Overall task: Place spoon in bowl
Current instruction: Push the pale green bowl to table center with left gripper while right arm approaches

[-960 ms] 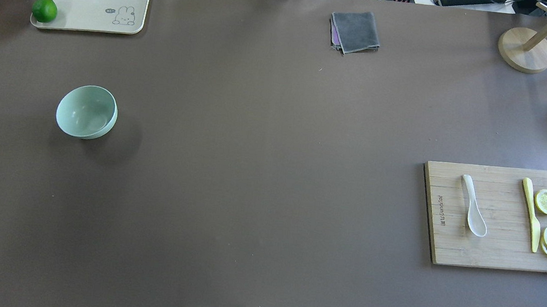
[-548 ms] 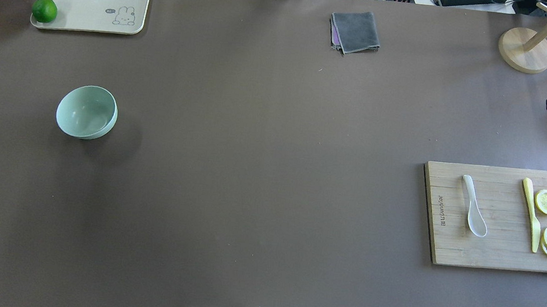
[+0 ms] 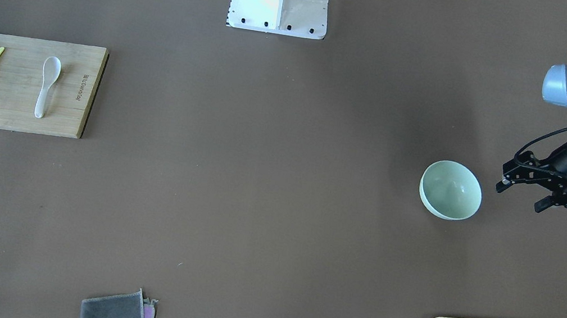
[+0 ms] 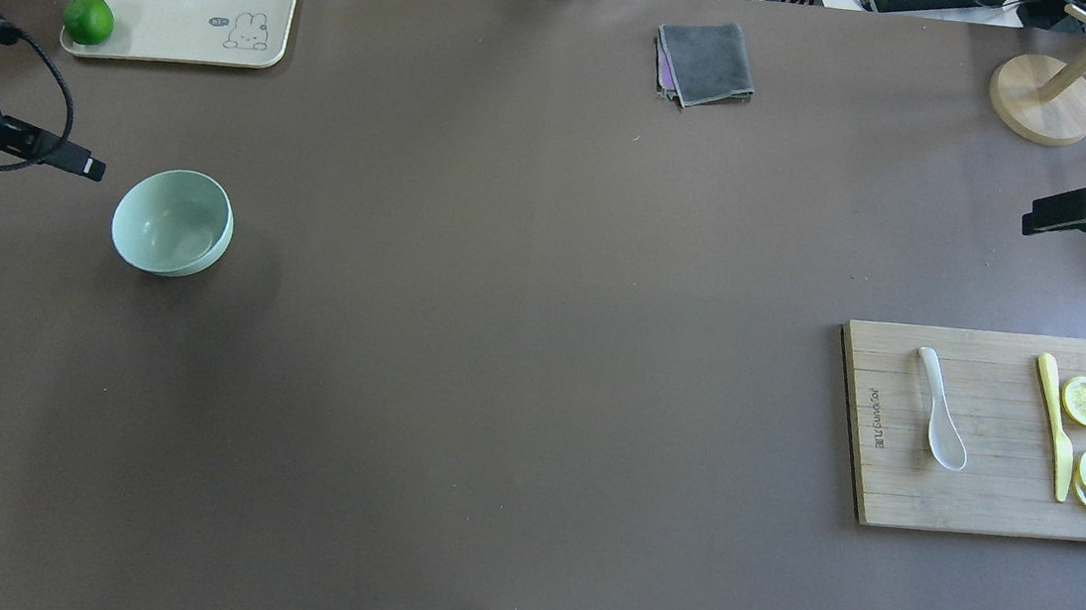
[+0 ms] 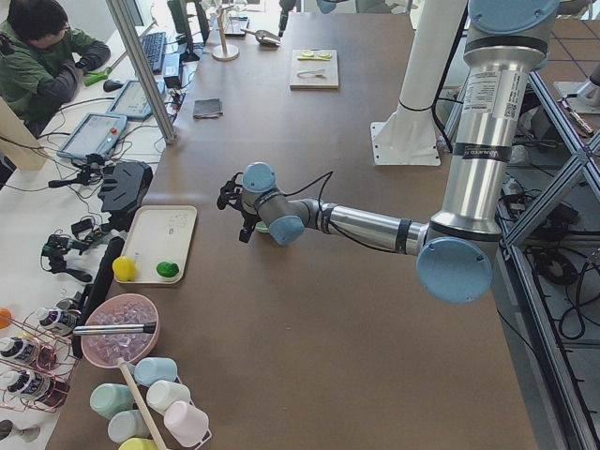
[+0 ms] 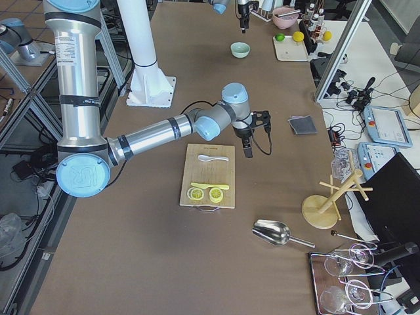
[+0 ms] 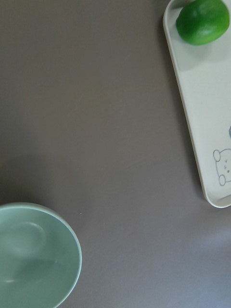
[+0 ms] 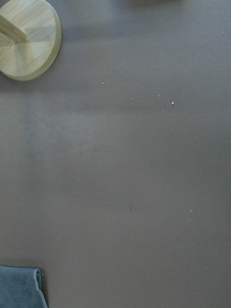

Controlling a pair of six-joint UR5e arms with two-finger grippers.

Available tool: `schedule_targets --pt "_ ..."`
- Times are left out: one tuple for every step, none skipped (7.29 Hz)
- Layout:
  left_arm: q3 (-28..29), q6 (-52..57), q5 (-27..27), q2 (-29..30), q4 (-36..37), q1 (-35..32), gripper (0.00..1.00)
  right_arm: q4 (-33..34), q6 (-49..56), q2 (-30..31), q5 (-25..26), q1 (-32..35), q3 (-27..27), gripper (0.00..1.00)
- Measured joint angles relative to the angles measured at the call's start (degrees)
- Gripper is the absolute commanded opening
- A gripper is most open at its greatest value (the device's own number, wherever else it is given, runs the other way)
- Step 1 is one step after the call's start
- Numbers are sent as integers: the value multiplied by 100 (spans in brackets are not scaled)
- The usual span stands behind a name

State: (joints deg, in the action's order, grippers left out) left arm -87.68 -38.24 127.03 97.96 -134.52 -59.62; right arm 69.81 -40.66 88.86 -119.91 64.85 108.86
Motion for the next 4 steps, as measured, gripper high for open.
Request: schedule_targets --pt "284 -217 -138 120 -337 193 54 -2 -3 -3 7 -4 2 100" --pt "436 -389 -202 192 -533 313 28 -3 -5 -9 10 -6 3 100" --pt "500 -510 -227 225 -630 410 6 -3 -7 -14 11 -7 3 100" --pt "527 -564 -238 235 -674 483 0 -3 -5 -16 11 -7 -1 100"
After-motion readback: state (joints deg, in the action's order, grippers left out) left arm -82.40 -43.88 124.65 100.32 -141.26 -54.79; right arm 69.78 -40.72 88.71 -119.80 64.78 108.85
